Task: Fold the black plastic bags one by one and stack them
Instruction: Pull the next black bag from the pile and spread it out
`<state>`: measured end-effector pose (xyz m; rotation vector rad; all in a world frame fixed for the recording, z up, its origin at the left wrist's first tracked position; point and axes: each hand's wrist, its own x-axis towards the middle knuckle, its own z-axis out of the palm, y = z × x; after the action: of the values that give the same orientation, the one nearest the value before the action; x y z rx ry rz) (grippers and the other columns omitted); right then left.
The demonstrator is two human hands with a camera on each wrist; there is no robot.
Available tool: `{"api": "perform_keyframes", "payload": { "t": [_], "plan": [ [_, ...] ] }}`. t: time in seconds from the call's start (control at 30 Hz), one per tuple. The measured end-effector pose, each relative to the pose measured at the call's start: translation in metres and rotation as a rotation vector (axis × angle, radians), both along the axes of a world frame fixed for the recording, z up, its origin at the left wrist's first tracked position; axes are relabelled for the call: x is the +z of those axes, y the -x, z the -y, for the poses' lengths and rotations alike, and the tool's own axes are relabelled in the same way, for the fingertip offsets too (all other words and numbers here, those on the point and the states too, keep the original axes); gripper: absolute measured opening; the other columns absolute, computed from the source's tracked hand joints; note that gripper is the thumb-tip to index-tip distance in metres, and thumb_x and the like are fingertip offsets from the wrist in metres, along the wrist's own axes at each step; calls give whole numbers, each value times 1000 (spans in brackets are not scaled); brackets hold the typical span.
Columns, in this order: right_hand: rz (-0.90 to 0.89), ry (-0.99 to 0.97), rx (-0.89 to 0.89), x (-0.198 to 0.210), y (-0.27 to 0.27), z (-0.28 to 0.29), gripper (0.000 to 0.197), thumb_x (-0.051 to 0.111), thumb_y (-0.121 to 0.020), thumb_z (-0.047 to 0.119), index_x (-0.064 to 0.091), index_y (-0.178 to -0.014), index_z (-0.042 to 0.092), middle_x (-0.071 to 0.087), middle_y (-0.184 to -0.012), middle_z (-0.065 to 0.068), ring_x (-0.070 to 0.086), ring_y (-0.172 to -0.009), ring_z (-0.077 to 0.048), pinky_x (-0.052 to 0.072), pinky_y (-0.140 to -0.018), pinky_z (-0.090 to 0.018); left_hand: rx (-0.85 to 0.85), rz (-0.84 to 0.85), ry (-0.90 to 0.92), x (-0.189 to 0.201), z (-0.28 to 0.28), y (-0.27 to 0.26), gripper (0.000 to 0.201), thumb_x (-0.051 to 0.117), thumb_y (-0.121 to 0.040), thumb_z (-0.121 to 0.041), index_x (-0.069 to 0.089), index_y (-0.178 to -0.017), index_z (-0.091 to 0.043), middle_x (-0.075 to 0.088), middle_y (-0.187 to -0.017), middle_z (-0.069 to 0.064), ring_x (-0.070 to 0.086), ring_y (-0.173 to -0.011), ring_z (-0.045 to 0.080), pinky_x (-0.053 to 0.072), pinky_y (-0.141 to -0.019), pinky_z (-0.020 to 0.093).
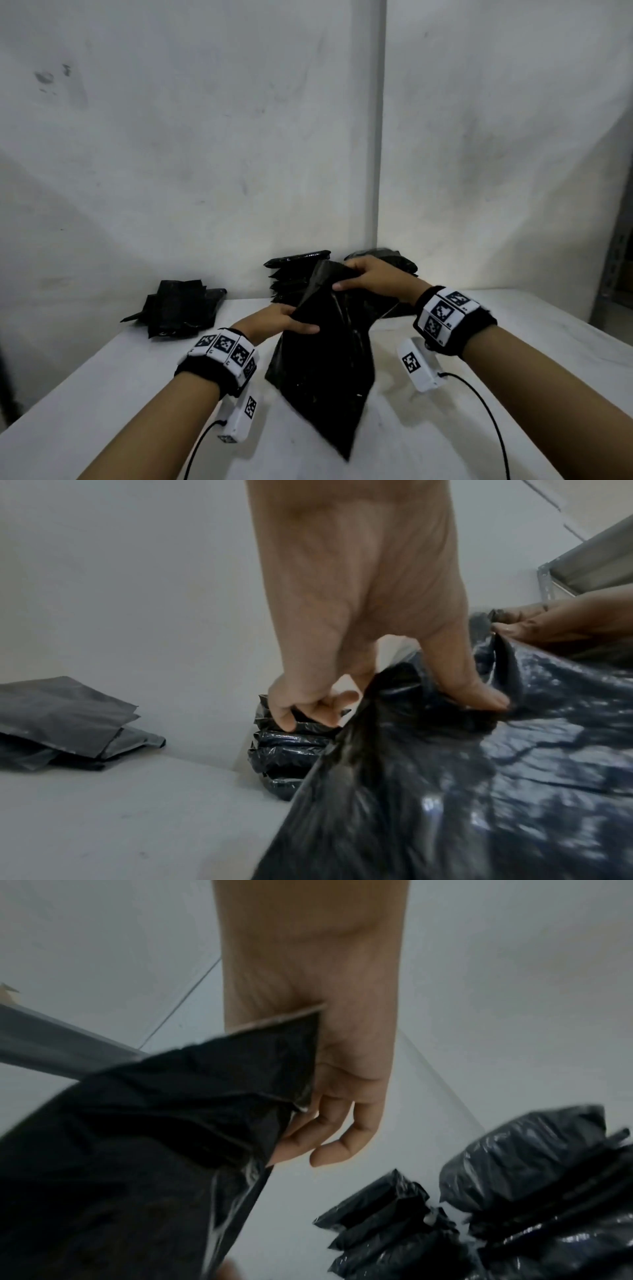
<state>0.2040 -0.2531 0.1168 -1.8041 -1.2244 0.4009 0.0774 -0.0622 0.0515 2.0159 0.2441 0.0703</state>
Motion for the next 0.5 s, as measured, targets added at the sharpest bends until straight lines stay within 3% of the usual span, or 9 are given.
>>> {"api": "perform_keyframes", "payload": {
  "t": [0.1, 0.2, 0.3, 0.37, 0.43, 0.5],
  "plan": [
    [15, -42, -74, 7, -11, 13, 24, 77, -81, 18, 70, -101, 7, 73, -93, -3, 70, -83, -9, 52, -74, -17, -8, 95, 112, 1, 5, 1, 33, 72, -82, -18, 67, -114, -10, 69, -114, 4, 64, -107, 16, 48, -95, 25],
    [-14, -125, -187, 5, -18, 28, 40, 79, -75, 45, 71, -105, 19, 74, -99, 4, 70, -91, -11, 54, -80, -23, -3, 148, 367, -3, 15, 1, 32, 61, -91, -18, 59, -123, -10, 66, -120, 9, 64, -110, 22, 51, -94, 29],
    [-167, -189, -287, -13, -34, 41, 83, 76, -61, 70, 51, -129, 30, 64, -116, 7, 64, -103, -14, 50, -83, -31, 71, 232, 501, -7, 26, -2, 34, 56, -95, -19, 57, -126, -6, 65, -122, 12, 64, -109, 22, 55, -85, 26],
    [-351, -68, -239, -34, -46, 49, 98, 74, -58, 73, 40, -139, 30, 60, -120, -2, 62, -107, -22, 50, -89, -39, 117, 266, 606, -8, 31, -5, 35, 56, -95, -18, 56, -127, -3, 66, -121, 13, 66, -104, 22, 57, -79, 25],
    [-456, 85, -131, -52, -48, 55, 80, 74, -70, 60, 50, -135, 20, 64, -123, -9, 62, -111, -26, 50, -92, -41, 156, 271, 683, -10, 36, -9, 38, 57, -94, -19, 55, -127, 0, 65, -120, 15, 66, -101, 24, 57, -78, 28],
    [-476, 131, -68, -67, -45, 57, 50, 72, -84, 35, 60, -126, 10, 66, -122, -11, 64, -108, -24, 52, -94, -40, 174, 258, 714, -11, 40, -12, 39, 57, -94, -20, 55, -127, 0, 66, -119, 15, 66, -101, 24, 56, -77, 28]
  ]
}}
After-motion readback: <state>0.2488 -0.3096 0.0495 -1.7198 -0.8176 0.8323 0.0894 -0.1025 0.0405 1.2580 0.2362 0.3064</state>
